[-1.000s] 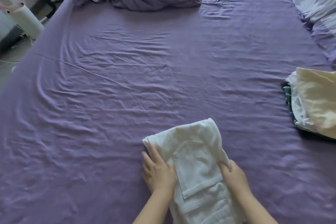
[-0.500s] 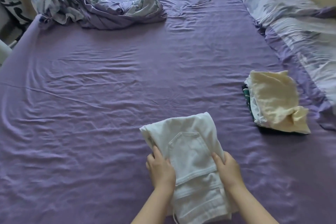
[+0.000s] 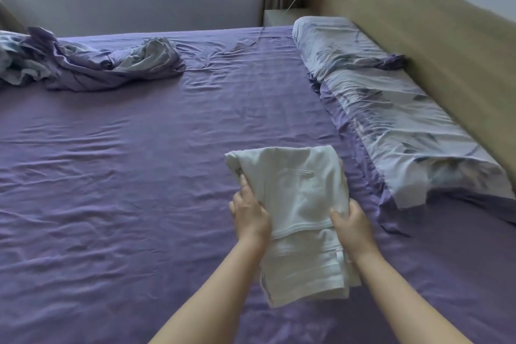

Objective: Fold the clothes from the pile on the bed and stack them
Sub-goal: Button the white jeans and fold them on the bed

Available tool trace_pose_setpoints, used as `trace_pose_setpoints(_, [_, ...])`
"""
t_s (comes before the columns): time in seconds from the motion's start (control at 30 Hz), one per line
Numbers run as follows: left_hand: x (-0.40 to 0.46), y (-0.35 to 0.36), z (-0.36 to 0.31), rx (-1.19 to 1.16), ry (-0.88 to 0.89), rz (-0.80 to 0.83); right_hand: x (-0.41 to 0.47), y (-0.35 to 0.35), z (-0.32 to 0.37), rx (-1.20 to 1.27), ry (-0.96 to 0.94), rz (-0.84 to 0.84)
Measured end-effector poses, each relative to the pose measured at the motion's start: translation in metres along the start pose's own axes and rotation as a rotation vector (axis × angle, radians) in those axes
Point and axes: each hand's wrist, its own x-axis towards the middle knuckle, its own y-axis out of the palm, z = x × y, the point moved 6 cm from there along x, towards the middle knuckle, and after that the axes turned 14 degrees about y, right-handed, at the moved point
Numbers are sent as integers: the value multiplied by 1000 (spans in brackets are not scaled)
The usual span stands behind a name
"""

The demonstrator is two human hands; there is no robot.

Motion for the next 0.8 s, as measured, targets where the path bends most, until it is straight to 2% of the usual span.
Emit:
trace_pose_setpoints(0.23, [50,65,-57,57,85,-1,82,-38,-4,-18,-40,10])
trace_pose_setpoints(0.53, [86,119,-25,157,93,6,136,-4,-27,-131,-79,133])
trace_pose_setpoints(0.63, [82,136,-8,121,77,105,143,12,-37,-161,-167,144])
trace_pose_setpoints(0.73, [72,149,7,72,6,243,142,21,-47,-408,-199,86])
trace_pose_setpoints(0.8, [69,151,12,35,1,273,143,23,-47,-465,-225,74])
